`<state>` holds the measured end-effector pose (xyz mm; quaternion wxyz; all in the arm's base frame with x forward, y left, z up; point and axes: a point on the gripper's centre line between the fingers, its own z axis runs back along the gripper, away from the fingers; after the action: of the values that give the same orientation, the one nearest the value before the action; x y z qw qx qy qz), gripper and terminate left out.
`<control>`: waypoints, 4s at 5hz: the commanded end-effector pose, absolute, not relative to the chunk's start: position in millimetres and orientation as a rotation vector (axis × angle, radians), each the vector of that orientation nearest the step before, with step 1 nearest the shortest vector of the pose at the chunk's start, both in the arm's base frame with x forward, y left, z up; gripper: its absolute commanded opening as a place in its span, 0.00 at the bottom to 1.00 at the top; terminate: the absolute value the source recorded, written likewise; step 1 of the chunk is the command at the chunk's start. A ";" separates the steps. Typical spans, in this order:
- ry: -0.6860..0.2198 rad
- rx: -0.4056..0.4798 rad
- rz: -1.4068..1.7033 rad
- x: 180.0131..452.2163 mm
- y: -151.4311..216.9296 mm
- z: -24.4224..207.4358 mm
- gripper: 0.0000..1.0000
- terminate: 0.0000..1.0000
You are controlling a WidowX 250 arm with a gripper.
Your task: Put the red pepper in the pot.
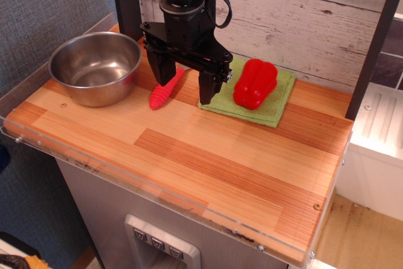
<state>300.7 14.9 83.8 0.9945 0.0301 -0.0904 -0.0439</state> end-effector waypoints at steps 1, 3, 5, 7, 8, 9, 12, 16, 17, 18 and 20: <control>-0.181 0.060 -0.088 300.7 14.9 83.8 1.00 0.00; -0.247 0.026 -0.128 358.7 -24.2 98.4 1.00 0.00; -0.232 0.010 -0.112 395.5 -37.6 82.2 1.00 0.00; -0.126 0.067 -0.117 386.2 -35.6 52.4 1.00 0.00; -0.099 0.069 -0.129 381.5 -37.5 37.7 1.00 0.00; -0.124 0.061 -0.119 381.8 -37.5 45.5 0.00 0.00; -0.295 0.037 0.078 324.3 69.0 146.1 0.00 0.00; -0.109 0.086 0.199 312.6 150.4 104.5 1.00 0.00; -0.138 0.080 0.172 312.6 147.9 117.8 1.00 0.00; -0.172 0.087 0.151 308.7 142.0 134.1 1.00 0.00; -0.199 0.004 0.078 289.4 101.0 150.2 1.00 0.00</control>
<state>294.8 102.3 131.2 0.9962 -0.0068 -0.0762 0.0411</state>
